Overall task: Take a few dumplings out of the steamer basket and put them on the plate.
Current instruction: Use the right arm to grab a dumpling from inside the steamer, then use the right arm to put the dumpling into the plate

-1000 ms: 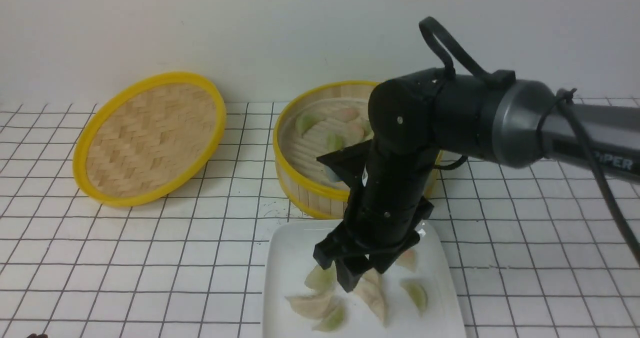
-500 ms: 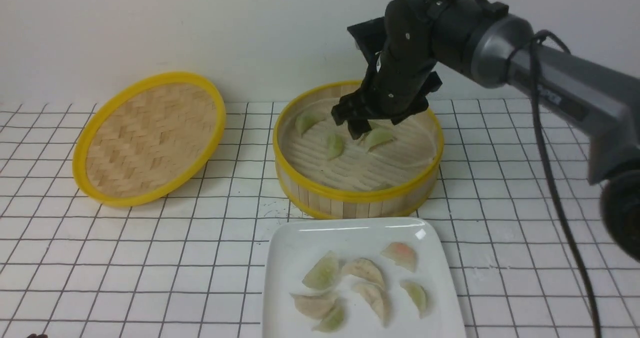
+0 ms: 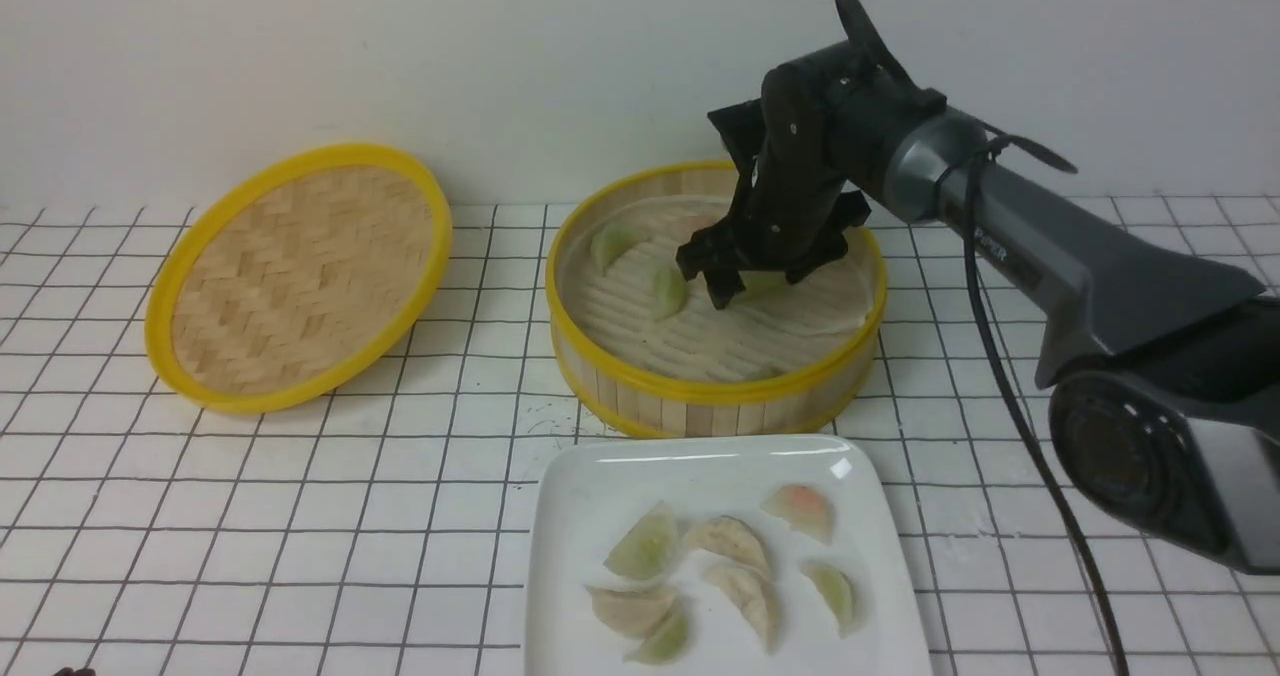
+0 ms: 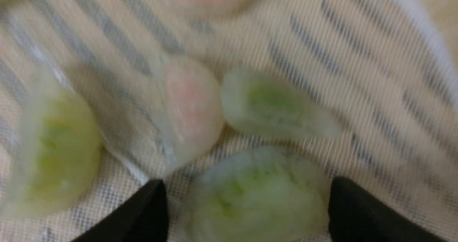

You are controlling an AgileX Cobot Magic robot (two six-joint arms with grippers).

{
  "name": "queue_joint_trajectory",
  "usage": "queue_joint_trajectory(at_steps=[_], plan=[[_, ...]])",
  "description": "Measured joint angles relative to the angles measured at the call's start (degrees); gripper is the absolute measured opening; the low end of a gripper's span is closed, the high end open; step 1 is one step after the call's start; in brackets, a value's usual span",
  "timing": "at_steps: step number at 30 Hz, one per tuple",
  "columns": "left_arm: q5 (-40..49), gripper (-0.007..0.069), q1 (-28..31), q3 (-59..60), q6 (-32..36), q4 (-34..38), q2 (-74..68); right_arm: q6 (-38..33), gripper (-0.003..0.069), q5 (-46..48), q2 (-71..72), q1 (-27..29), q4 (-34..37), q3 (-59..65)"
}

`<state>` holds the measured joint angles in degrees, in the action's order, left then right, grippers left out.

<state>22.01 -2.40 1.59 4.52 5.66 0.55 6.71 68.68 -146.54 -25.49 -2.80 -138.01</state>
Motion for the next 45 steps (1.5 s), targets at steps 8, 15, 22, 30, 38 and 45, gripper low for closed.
queue_joint_trajectory(at_steps=[8, 15, 22, 30, 38, 45], plan=[[0.0, -0.0006, 0.0, 0.0, 0.0, 0.0, 0.0, -0.9, 0.0444, 1.0, -0.4, 0.0, -0.3, -0.6], [0.0, -0.0006, 0.0, 0.0, 0.0, 0.0, 0.0, -3.2, 0.0444, 1.6, -0.3, 0.0, -0.6, -1.4], [0.0, -0.0006, 0.0, 0.0, 0.0, 0.0, 0.0, -3.7, 0.0444, 2.9, 4.6, 0.0, 2.1, -1.2], [0.0, -0.0006, 0.0, 0.0, 0.0, 0.0, 0.0, -5.3, 0.0444, 2.6, 28.3, -1.3, 10.2, 22.7], [0.0, -0.0006, 0.0, 0.0, 0.0, 0.0, 0.0, -5.4, 0.0444, 2.6, 42.6, -9.7, 13.8, 53.8], [0.0, -0.0006, 0.0, 0.0, 0.0, 0.0, 0.0, -5.0, 0.0444, -0.7, 41.8, -15.6, 14.5, 65.2]])
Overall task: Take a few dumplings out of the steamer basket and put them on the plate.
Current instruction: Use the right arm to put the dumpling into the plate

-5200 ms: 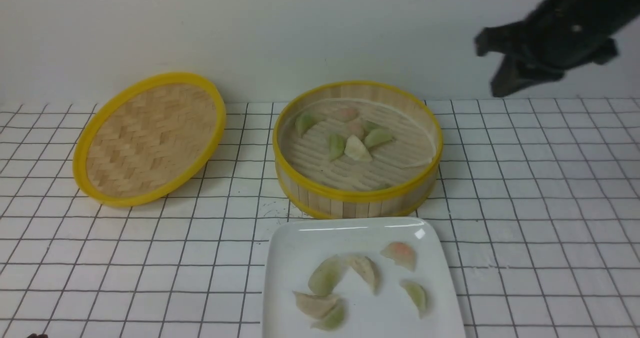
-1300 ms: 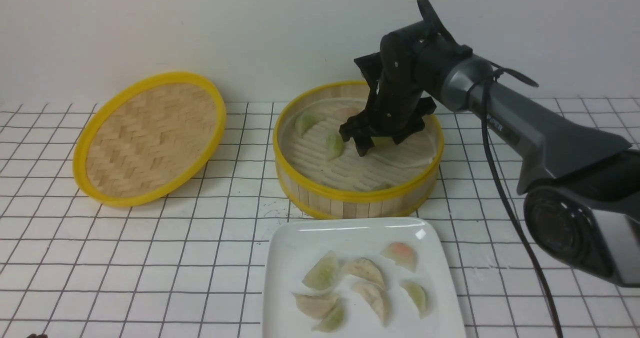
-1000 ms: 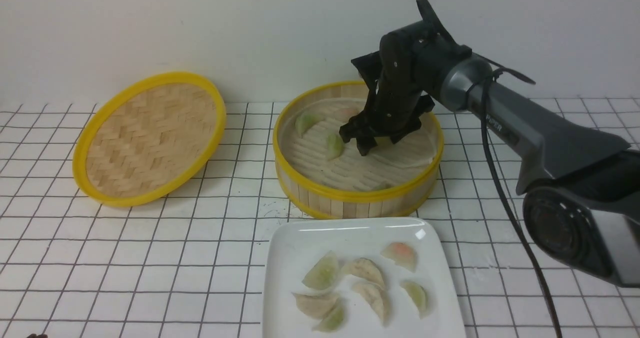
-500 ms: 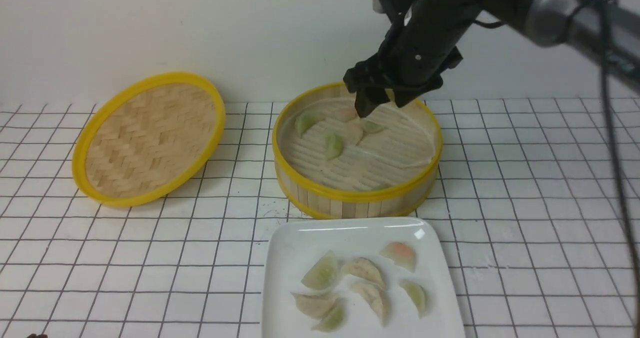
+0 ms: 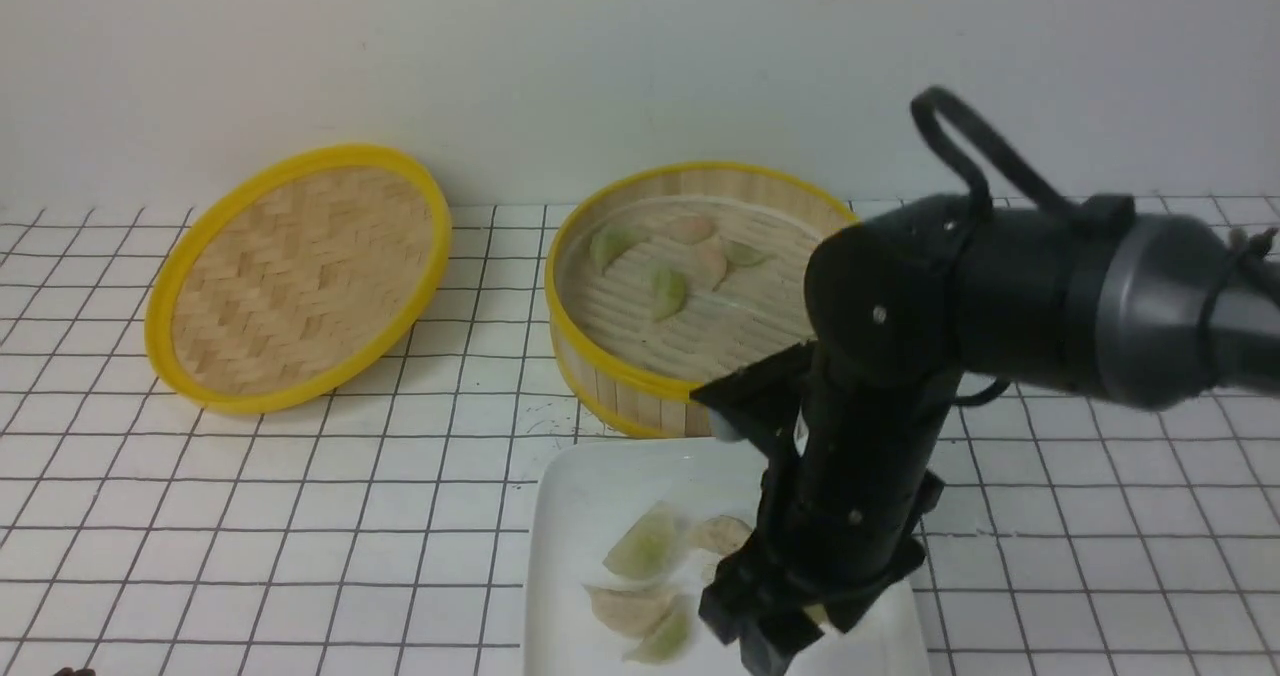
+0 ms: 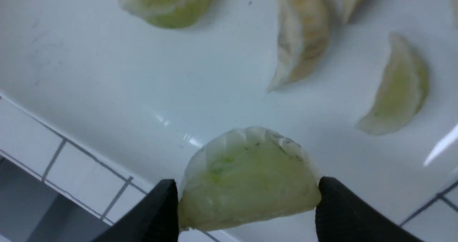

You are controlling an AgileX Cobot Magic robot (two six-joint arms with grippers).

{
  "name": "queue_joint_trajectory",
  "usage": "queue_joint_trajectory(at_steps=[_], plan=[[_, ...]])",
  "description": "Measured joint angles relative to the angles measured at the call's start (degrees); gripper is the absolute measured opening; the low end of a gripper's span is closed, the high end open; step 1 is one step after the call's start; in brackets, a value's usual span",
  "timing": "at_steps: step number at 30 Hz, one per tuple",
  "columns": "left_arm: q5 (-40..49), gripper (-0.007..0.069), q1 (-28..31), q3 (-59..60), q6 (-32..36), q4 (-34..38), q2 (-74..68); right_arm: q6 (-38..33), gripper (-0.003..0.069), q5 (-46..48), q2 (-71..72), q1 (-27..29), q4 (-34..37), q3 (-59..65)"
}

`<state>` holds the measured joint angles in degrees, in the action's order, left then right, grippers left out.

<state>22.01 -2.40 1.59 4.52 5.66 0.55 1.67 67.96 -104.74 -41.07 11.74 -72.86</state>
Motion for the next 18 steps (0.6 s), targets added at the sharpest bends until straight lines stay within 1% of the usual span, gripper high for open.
queue_joint_trajectory(at_steps=[6, 9, 13, 18], plan=[[0.0, -0.0006, 0.0, 0.0, 0.0, 0.0, 0.0, 0.0, 0.0444, -5.2, -0.9, -1.8, 2.7, 0.4], [0.0, -0.0006, 0.0, 0.0, 0.0, 0.0, 0.0, 0.0, 0.0482, -7.8, -1.4, -1.9, 3.0, 0.4], [0.0, -0.0006, 0.0, 0.0, 0.0, 0.0, 0.0, 0.0, 0.0533, -7.6, -1.6, -1.9, 2.2, -0.7], [0.0, -0.0006, 0.0, 0.0, 0.0, 0.0, 0.0, -0.1, 0.0554, -5.7, -1.6, -1.9, 0.6, -4.8]])
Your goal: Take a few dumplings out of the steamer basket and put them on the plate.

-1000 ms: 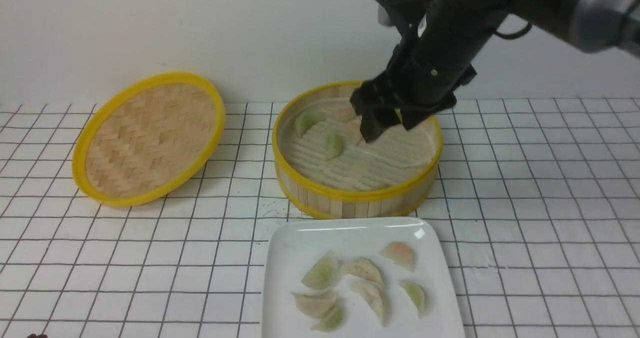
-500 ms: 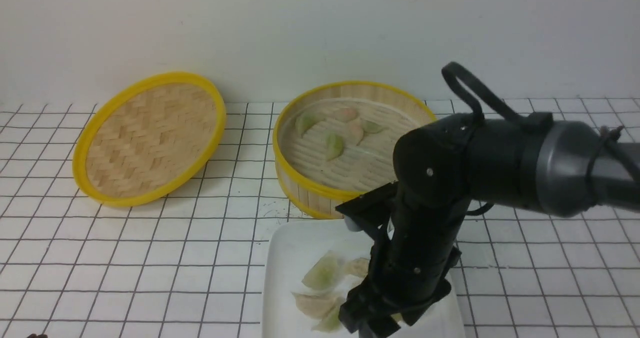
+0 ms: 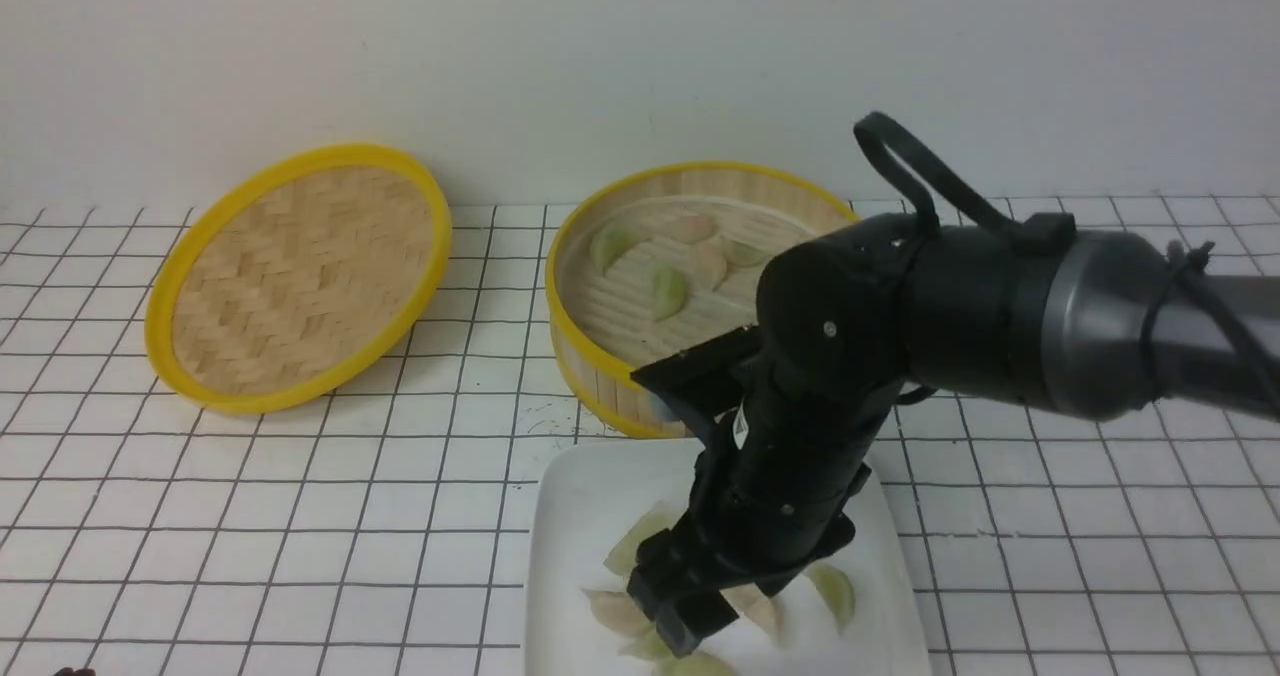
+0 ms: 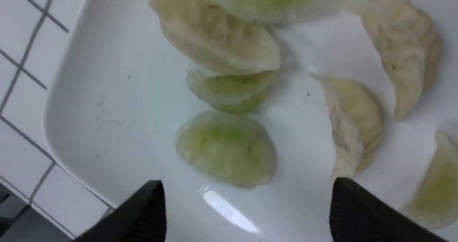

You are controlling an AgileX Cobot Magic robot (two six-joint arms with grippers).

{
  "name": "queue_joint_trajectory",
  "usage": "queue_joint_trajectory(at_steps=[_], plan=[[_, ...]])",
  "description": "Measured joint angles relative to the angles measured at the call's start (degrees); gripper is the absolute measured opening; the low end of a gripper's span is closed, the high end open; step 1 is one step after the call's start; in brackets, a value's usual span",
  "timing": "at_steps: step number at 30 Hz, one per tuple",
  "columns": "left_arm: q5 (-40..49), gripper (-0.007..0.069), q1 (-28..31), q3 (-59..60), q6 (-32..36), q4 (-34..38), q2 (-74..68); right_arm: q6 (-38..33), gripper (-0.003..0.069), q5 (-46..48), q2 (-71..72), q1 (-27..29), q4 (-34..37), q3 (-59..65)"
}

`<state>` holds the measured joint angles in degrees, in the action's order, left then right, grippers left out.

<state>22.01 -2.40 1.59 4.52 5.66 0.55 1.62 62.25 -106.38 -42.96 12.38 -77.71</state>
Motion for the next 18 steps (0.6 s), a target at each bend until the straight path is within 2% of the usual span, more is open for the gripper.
queue_joint_trajectory(at_steps=[3, 5, 6, 7, 9, 11, 13, 14, 18], plan=[[0.0, -0.0006, 0.1, 0.0, 0.0, 0.0, 0.0, 0.1, 0.0546, 2.7, 0.0, 0.0, -2.7, -3.7], [0.0, -0.0006, 0.1, 0.0, 0.0, 0.0, 0.0, 1.0, 0.0511, 5.5, 0.2, 0.0, -5.8, -7.1], [0.0, -0.0006, 0.1, 0.0, 0.0, 0.0, 0.0, 2.0, 0.0450, 7.0, 1.0, 0.0, -9.0, -9.6], [0.0, -0.0006, 0.1, 0.0, 0.0, 0.0, 0.0, 2.2, 0.0430, 7.2, 1.3, 0.0, -9.8, -10.5], [0.0, -0.0006, 0.1, 0.0, 0.0, 0.0, 0.0, 4.1, 0.0315, 7.4, 4.6, 0.0, -14.3, -12.5], [0.0, -0.0006, 0.1, 0.0, 0.0, 0.0, 0.0, 6.3, 0.0169, 7.9, 10.5, 0.0, -17.4, -13.0], [0.0, -0.0006, 0.1, 0.0, 0.0, 0.0, 0.0, 8.8, 0.0064, 8.3, 15.9, 0.0, -19.5, -13.0], [0.0, -0.0006, 0.1, 0.0, 0.0, 0.0, 0.0, 10.2, 0.0031, 8.4, 19.5, 0.0, -20.6, -12.7], [0.0, -0.0006, 0.1, 0.0, 0.0, 0.0, 0.0, 15.2, -0.0010, 7.7, 36.4, 0.0, -23.3, -8.0]])
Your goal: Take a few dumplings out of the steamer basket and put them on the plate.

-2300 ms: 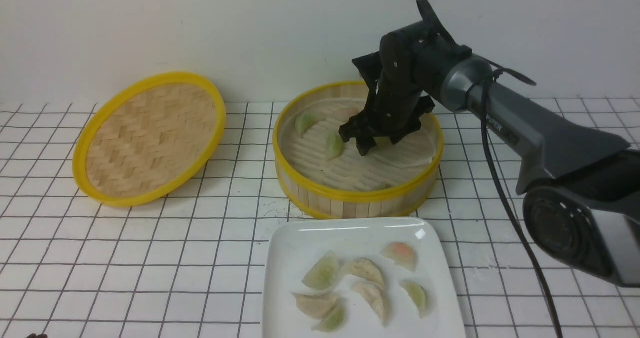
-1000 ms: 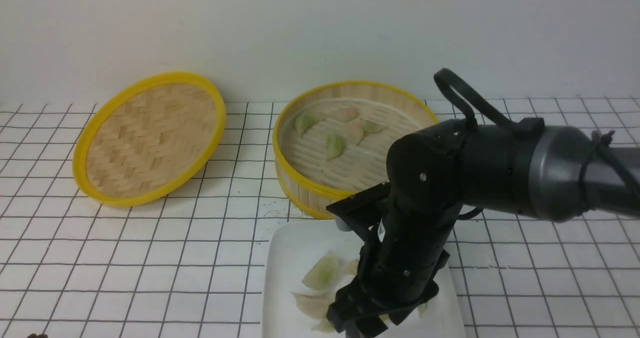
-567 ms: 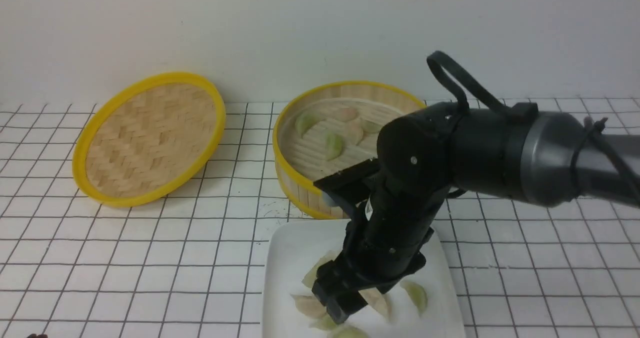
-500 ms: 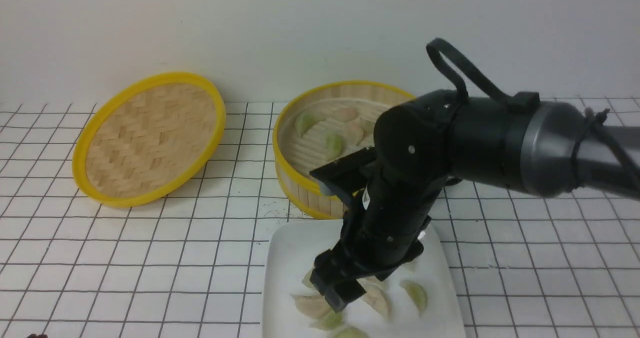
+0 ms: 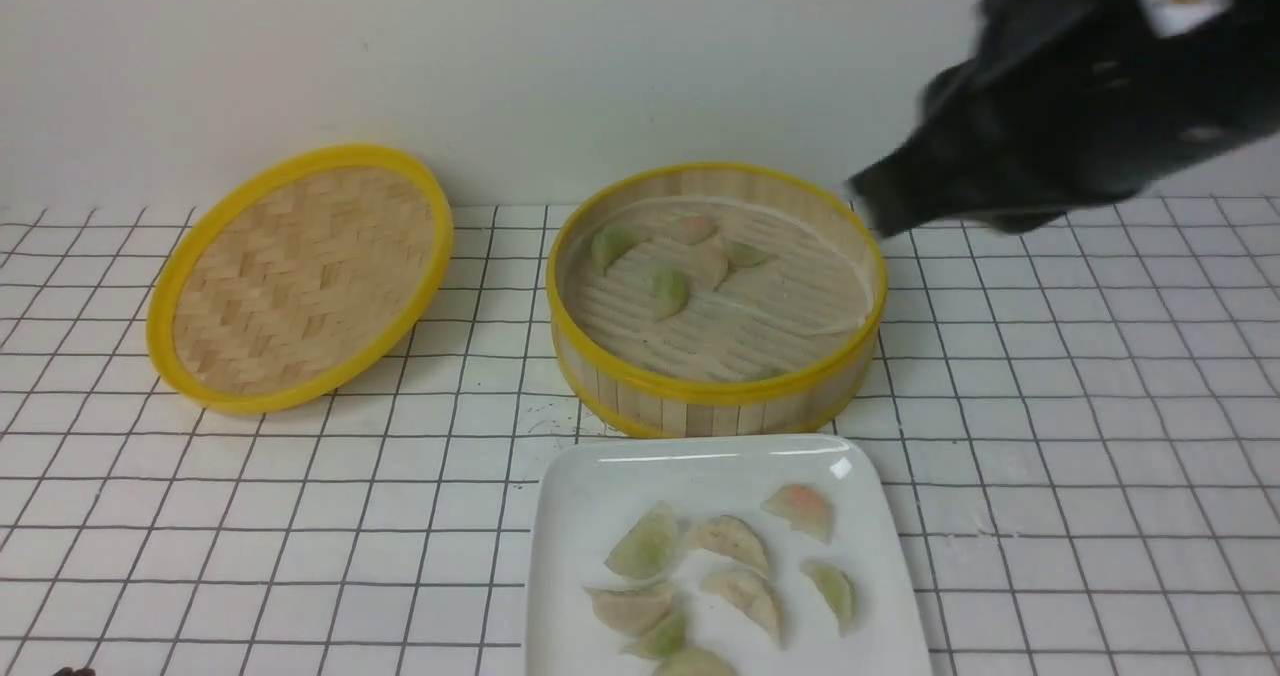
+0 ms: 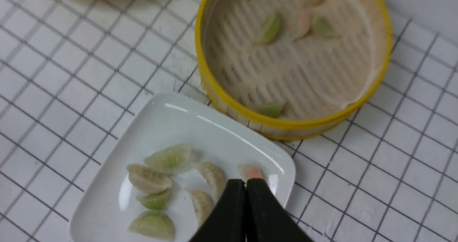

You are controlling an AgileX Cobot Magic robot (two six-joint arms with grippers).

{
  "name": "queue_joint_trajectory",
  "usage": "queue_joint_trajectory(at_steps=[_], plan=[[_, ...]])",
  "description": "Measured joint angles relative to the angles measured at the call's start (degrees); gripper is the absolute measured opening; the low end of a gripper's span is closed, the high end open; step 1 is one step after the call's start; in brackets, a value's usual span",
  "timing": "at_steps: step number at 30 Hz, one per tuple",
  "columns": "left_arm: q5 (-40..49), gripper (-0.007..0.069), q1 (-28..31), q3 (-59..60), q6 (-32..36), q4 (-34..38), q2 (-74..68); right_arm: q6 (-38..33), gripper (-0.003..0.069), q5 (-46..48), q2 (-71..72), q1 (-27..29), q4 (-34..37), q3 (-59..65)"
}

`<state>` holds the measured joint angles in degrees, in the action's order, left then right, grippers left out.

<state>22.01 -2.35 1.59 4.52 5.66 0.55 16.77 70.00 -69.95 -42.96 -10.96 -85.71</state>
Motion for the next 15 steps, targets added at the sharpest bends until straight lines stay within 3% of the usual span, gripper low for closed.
queue_joint_trajectory(at_steps=[8, 12, 15], plan=[[0.0, -0.0006, 0.0, 0.0, 0.0, 0.0, 0.0, 5.0, -0.0015, -18.8, 29.3, 0.0, -2.1, 24.6], [0.0, -0.0006, 0.0, 0.0, 0.0, 0.0, 0.0, 7.1, -0.0015, -38.2, 49.4, 0.0, -6.8, 44.7], [0.0, -0.0006, 0.0, 0.0, 0.0, 0.0, 0.0, 11.1, -0.0015, -45.9, 62.5, 0.0, -10.8, 55.4]])
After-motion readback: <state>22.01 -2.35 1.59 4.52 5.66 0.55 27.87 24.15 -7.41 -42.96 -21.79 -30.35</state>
